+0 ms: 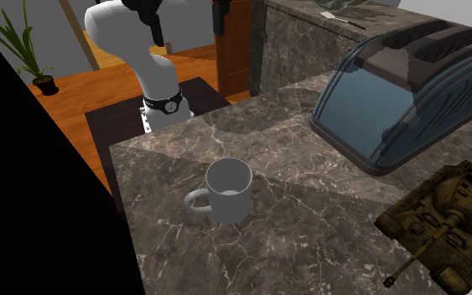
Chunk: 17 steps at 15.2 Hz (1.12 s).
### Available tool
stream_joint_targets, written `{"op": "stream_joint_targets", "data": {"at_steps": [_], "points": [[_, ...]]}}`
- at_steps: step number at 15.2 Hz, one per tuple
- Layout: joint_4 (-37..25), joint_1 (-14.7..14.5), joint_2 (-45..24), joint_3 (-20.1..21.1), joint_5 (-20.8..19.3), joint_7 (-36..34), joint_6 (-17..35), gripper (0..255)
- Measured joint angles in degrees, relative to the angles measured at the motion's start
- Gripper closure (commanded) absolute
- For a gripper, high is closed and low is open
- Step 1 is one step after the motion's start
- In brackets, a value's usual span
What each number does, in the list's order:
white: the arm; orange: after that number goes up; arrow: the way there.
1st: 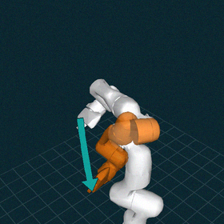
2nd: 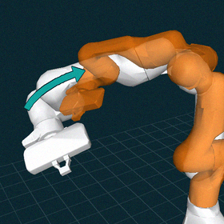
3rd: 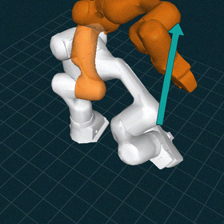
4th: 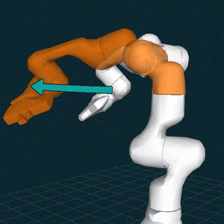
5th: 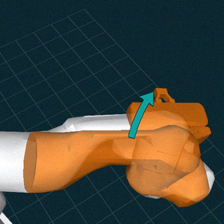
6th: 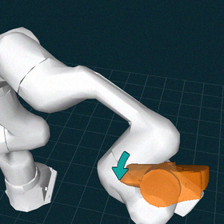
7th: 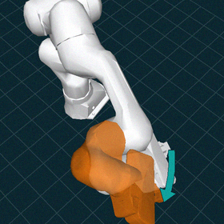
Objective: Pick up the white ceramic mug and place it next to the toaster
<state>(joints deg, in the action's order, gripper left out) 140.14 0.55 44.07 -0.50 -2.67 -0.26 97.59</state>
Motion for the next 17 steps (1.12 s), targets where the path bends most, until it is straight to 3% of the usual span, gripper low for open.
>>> {"op": "stream_joint_targets", "data": {"at_steps": [5, 17], "points": [[-0.24, -0.61, -6.55, -0.31, -0.22, 1.49, 4.18, 0], [-6.97, -2.67, -34.18, -0.51, -0.66, 7.10, 16.89, 0]]}}
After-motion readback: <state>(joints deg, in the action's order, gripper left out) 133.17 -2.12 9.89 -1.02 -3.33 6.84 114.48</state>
